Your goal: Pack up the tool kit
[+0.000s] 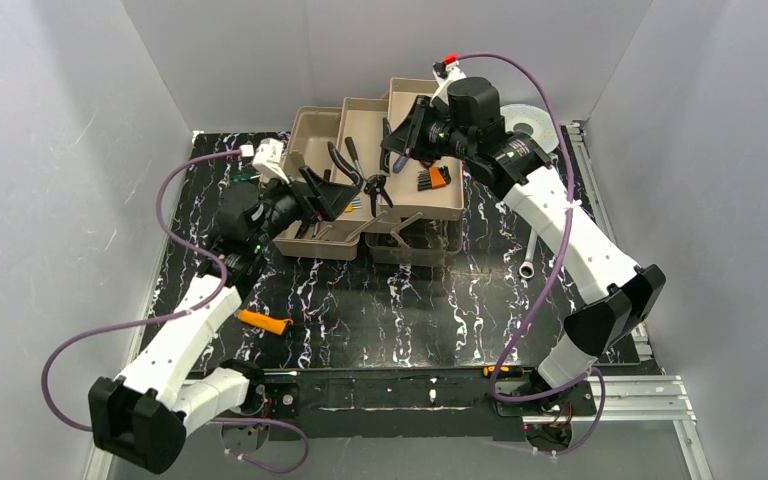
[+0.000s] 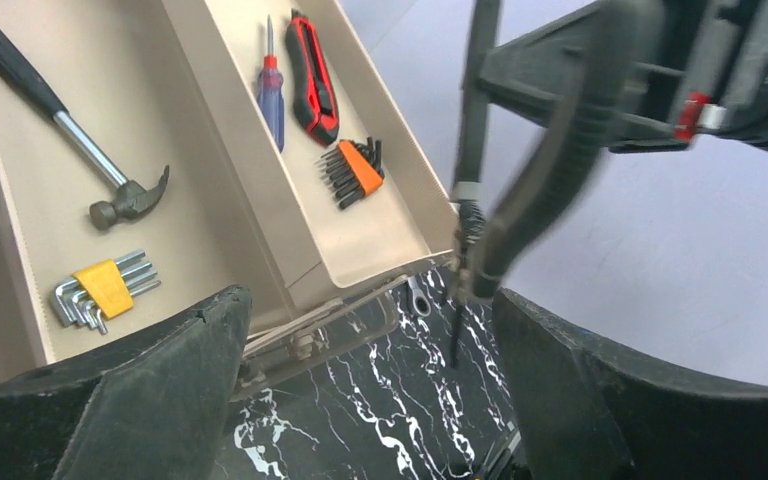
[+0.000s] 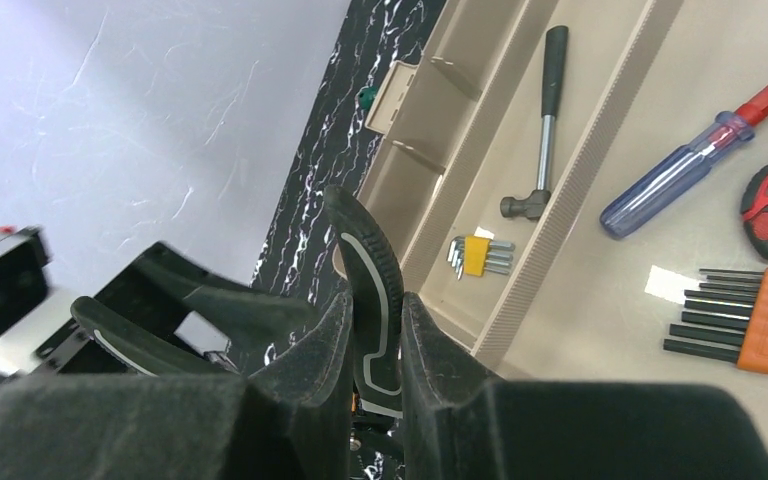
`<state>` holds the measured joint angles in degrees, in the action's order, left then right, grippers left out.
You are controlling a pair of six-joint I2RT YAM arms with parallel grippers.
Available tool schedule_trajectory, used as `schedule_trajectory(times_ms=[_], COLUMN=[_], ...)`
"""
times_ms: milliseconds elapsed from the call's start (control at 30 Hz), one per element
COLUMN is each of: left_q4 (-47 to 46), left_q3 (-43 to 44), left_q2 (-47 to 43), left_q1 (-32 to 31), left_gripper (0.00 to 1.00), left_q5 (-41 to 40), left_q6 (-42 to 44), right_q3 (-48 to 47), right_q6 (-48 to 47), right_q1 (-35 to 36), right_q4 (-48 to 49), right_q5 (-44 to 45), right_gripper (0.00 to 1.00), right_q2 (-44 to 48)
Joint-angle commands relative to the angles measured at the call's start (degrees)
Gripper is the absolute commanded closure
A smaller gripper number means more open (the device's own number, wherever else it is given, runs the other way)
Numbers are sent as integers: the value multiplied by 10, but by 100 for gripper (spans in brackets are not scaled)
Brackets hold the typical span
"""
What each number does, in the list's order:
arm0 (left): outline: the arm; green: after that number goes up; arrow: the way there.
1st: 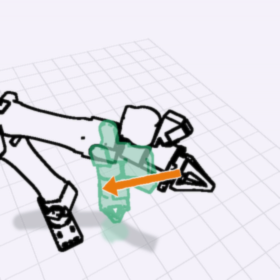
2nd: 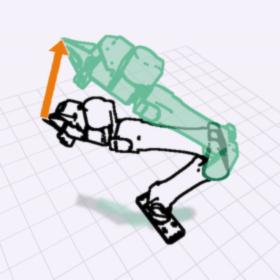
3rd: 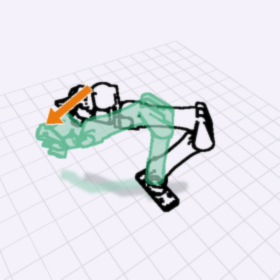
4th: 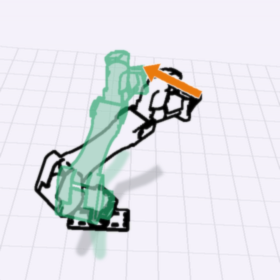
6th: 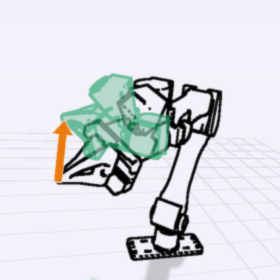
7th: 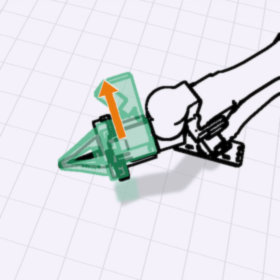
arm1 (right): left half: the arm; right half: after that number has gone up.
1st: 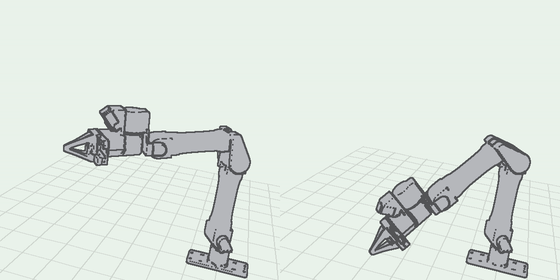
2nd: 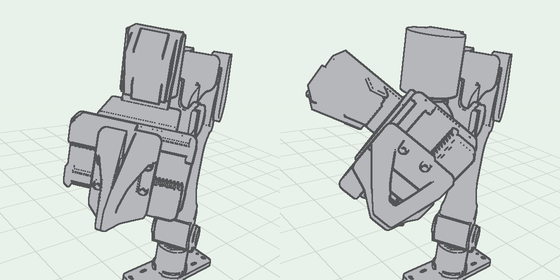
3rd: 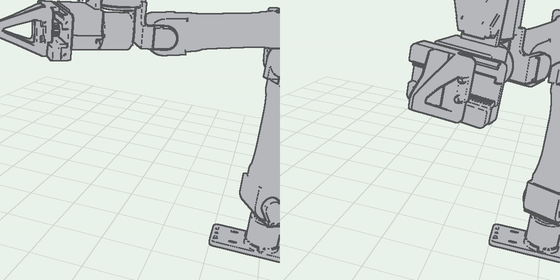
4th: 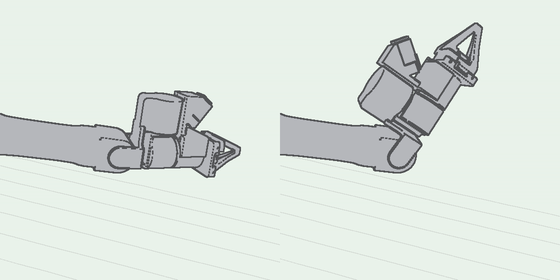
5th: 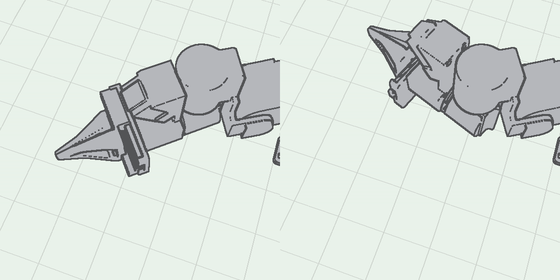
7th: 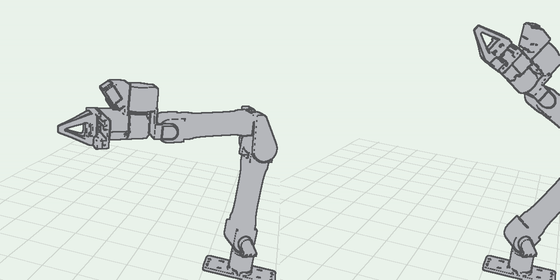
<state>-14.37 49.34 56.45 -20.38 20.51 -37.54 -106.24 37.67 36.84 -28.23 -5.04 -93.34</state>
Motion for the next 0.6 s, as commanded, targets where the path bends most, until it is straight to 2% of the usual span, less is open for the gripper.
schedule_trajectory(times_ms=[0, 133, 333, 367, 500, 567], left_q4=[-69, -154, -151, -149, -126, -124], left_q3=[36, 42, 58, 59, 75, 81], left_q2=[38, 75, 80, 79, 80, 82], left_q1=[-4, -13, -31, -31, -31, -31], left_gripper=[13, 18, 24, 29, 70, 96], left_q5=[39, 65, 51, 48, 41, 50], left_q6=[-18, -53, -37, -36, -29, -29], right_q3=[-2, 10, 31, 33, 52, 81], right_q6=[7, 7, 0, -1, -11, -10], right_q1=[2, 2, 2, 2, 2, 1], right_q4=[35, 32, 34, 32, 26, 32], right_q5=[-31, -35, -27, -27, -42, -44], right_gripper=[99, 99, 99, 99, 99, 99], right_q2=[13, 17, 30, 33, 56, 78])
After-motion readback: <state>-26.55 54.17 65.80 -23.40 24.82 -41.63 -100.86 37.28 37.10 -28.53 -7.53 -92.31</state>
